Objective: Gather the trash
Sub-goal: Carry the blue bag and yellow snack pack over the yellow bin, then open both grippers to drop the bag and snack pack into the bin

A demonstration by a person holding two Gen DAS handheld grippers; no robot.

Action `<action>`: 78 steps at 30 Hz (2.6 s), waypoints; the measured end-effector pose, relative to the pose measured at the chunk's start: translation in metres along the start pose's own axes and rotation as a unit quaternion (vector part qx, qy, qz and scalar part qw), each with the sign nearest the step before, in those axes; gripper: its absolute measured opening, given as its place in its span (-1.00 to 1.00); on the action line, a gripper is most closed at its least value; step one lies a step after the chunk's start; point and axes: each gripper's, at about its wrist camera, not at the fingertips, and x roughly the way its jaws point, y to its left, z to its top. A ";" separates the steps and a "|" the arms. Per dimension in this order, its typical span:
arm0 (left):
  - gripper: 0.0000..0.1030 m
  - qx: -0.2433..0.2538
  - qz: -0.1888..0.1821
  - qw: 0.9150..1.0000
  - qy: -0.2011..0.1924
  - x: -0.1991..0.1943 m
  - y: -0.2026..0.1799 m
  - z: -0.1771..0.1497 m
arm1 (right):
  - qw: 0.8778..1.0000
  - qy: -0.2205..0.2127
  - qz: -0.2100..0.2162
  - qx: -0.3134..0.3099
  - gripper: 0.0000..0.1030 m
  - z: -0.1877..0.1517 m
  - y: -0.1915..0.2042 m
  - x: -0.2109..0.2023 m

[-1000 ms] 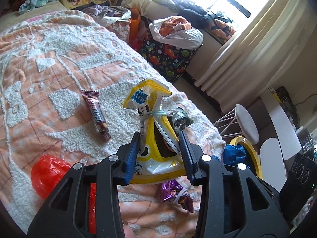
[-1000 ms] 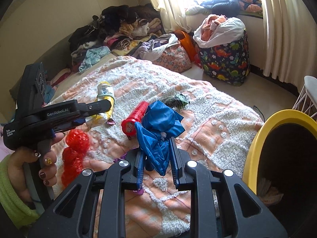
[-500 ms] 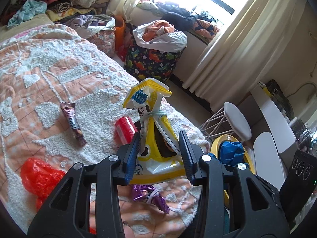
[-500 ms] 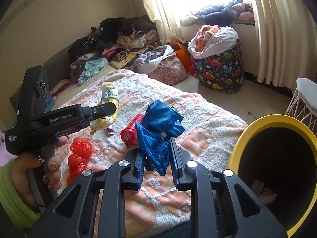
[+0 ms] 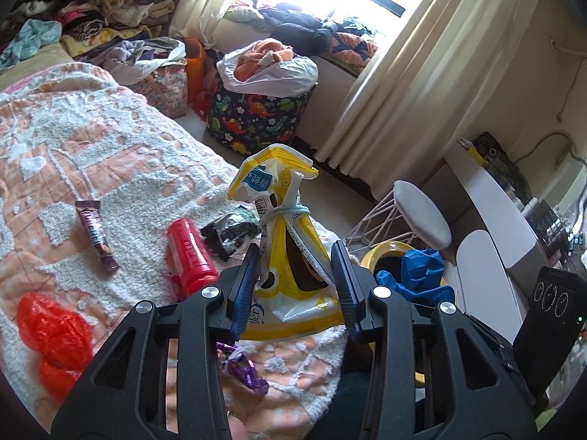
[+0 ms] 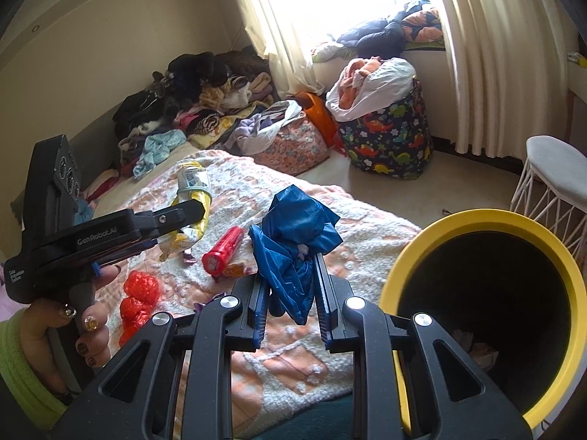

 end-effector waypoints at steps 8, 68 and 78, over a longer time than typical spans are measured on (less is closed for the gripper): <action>-0.37 0.027 -0.016 0.999 0.005 0.006 -0.026 -0.005 | 0.999 -0.015 -0.017 0.024 -0.58 -0.002 -0.023 -0.015; -0.37 0.191 -0.078 0.973 0.104 0.075 -0.152 -0.067 | 0.980 -0.059 -0.108 0.155 -0.58 -0.026 -0.154 -0.079; -0.37 0.208 -0.080 0.966 0.133 0.097 -0.162 -0.081 | 0.976 -0.048 -0.116 0.177 -0.54 -0.033 -0.173 -0.075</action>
